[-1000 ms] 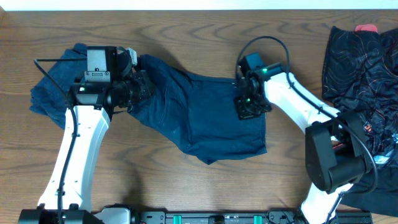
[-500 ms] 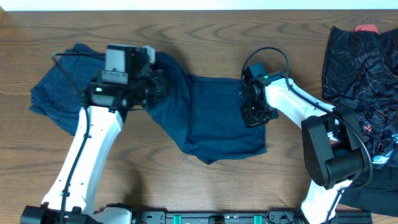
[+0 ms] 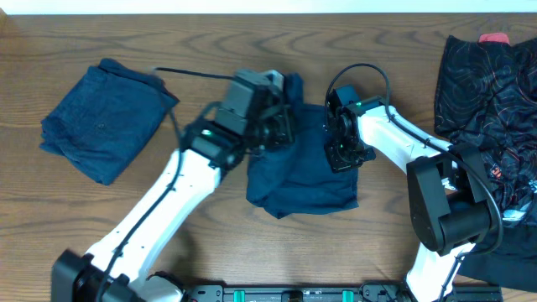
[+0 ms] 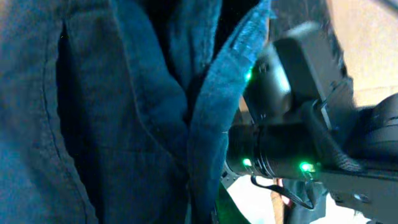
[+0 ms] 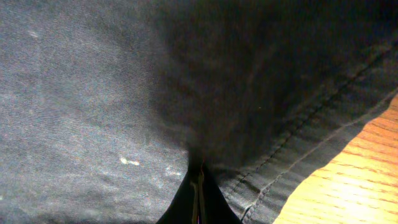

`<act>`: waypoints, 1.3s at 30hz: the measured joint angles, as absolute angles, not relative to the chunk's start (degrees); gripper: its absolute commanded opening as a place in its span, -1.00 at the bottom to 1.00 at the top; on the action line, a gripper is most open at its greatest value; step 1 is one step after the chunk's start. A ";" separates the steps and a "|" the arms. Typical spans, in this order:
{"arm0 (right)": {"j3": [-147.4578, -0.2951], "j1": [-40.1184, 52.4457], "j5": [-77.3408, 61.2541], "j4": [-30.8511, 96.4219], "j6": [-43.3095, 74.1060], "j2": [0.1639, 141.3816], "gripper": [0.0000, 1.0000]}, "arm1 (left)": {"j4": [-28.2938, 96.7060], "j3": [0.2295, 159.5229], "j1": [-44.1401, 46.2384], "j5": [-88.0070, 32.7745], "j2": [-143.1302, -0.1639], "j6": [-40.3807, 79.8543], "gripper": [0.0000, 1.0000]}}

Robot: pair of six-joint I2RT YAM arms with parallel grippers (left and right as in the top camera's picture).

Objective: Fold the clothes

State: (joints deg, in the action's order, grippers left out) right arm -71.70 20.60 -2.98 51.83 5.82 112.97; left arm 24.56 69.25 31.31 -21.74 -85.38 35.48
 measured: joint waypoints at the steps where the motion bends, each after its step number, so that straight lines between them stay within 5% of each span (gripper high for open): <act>1: -71.70 20.60 -2.98 51.83 5.80 112.97 -0.98 | 24.18 69.25 32.05 -21.56 -86.04 35.88 -0.88; 4: -71.68 20.62 -2.98 51.83 5.82 112.97 -0.98 | 23.42 69.25 33.63 -21.06 -87.81 36.47 -0.77; 11: -71.66 20.75 -2.94 51.96 5.89 112.97 -0.97 | 18.87 69.38 35.00 -20.82 -88.64 38.09 0.07; 23: -72.14 18.61 0.45 57.76 10.28 111.61 -0.97 | 17.45 69.56 33.63 -20.75 -88.62 37.50 0.09; 33: -79.83 13.47 -1.74 60.69 5.65 94.76 -0.51 | 30.94 69.89 27.70 -15.53 -88.62 34.37 0.11; 39: -78.02 13.58 -8.93 64.05 5.45 95.35 -0.41 | 35.62 69.89 25.96 -11.64 -88.60 32.73 0.11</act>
